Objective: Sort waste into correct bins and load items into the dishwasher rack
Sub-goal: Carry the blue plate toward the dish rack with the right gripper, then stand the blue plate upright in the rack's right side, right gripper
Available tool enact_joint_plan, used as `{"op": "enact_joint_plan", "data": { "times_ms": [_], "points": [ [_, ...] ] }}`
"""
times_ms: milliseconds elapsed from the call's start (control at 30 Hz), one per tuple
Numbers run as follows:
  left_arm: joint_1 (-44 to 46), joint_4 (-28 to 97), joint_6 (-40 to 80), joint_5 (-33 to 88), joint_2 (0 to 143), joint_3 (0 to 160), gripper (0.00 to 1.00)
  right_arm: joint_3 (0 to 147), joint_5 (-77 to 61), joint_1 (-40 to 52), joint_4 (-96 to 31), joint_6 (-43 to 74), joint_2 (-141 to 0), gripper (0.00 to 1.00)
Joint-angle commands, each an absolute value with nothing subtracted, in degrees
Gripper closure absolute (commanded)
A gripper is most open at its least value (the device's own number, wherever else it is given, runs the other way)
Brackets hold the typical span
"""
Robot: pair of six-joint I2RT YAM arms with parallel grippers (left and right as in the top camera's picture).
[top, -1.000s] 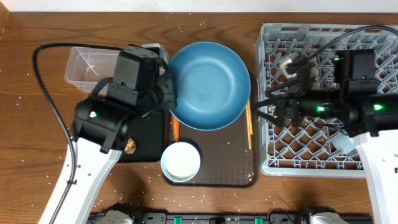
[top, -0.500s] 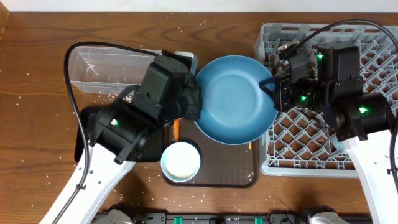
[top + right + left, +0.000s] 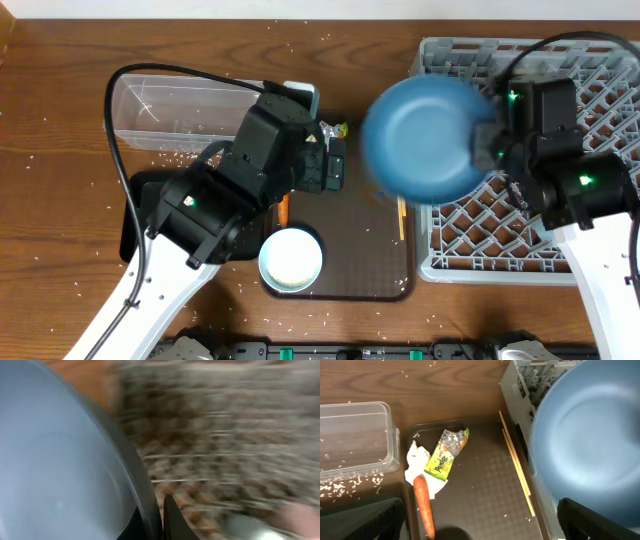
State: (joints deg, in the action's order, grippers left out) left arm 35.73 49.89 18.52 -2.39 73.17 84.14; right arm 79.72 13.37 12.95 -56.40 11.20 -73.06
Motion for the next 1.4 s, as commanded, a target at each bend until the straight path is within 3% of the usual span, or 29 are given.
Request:
{"op": "enact_joint_plan", "data": {
  "times_ms": [0,133,200,533,700,900,1367],
  "points": [
    [35.7,50.0,17.3,-4.3,71.1,84.6,0.02,79.8,52.3,11.6,-55.2,15.9,-71.1,0.99],
    [35.7,50.7,17.4,-4.3,70.5,84.6,0.02,79.8,73.8,9.8,-50.6,15.7,-71.4,0.99],
    [35.7,50.9,17.4,-4.3,70.3,84.6,0.02,79.8,78.2,8.8,-48.2,14.9,-71.6,0.99],
    [35.7,53.6,17.4,-4.3,70.3,84.6,0.02,79.8,79.1,-0.3,-41.2,12.3,-80.6,0.99],
    [35.7,55.1,17.4,-4.3,70.3,84.6,0.02,79.8,79.0,-3.5,-32.8,0.7,-88.4,0.99],
    [35.7,55.7,17.4,-4.3,70.3,84.6,0.02,79.8,75.2,-3.6,-24.5,-22.5,-96.5,0.99],
    [35.7,57.2,17.4,-4.3,70.3,84.6,0.02,79.8,73.0,-3.6,-7.7,-47.3,-102.0,0.99]
  ]
}}
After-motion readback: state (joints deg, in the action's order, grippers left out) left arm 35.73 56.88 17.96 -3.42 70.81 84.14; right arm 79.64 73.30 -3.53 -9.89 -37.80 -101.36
